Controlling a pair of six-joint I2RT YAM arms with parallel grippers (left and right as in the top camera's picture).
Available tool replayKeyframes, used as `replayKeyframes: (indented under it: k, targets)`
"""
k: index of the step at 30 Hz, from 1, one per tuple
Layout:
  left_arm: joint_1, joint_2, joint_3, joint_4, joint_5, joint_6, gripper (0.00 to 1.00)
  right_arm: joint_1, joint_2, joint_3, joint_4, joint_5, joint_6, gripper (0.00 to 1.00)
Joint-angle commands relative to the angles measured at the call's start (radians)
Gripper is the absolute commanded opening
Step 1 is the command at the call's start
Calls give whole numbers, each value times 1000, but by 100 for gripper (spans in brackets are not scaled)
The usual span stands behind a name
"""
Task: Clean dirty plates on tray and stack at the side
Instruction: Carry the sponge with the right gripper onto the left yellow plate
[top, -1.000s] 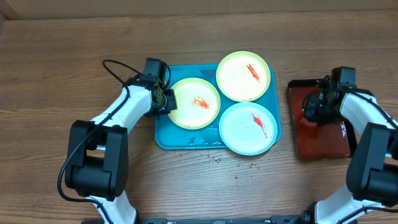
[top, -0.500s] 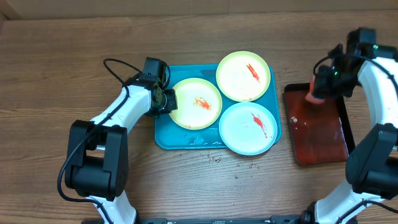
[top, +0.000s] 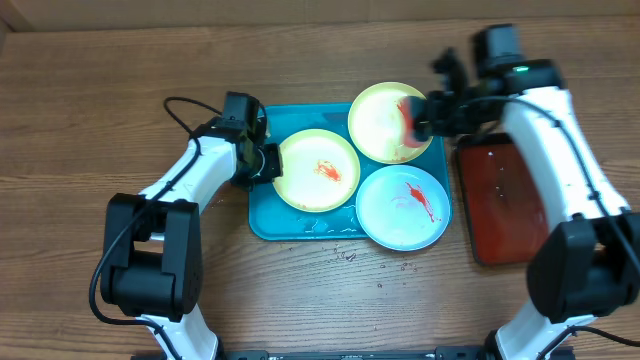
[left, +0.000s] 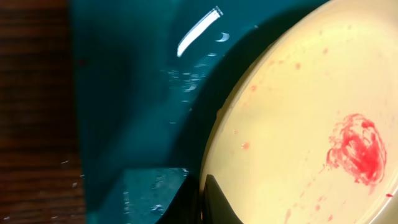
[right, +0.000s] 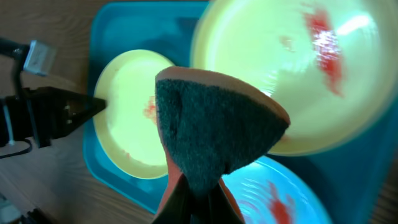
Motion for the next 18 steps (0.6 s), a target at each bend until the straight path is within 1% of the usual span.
replayKeyframes:
  k: [1, 5, 8, 14, 18]
  targets:
    - [42, 2, 7, -7, 0, -75, 4, 122, -43, 10, 58, 98, 141, 4]
    - [54, 2, 7, -11, 0, -73, 4, 264, -1, 2, 121, 211, 259, 4]
    - [51, 2, 7, -20, 1, -73, 4, 315, 58, 2, 152, 219, 291, 4]
    - [50, 2, 7, -38, 2, -64, 4, 351, 175, 2, 179, 219, 338, 4]
    - [50, 2, 7, -53, 8, -61, 4, 351, 245, 2, 201, 219, 338, 4]
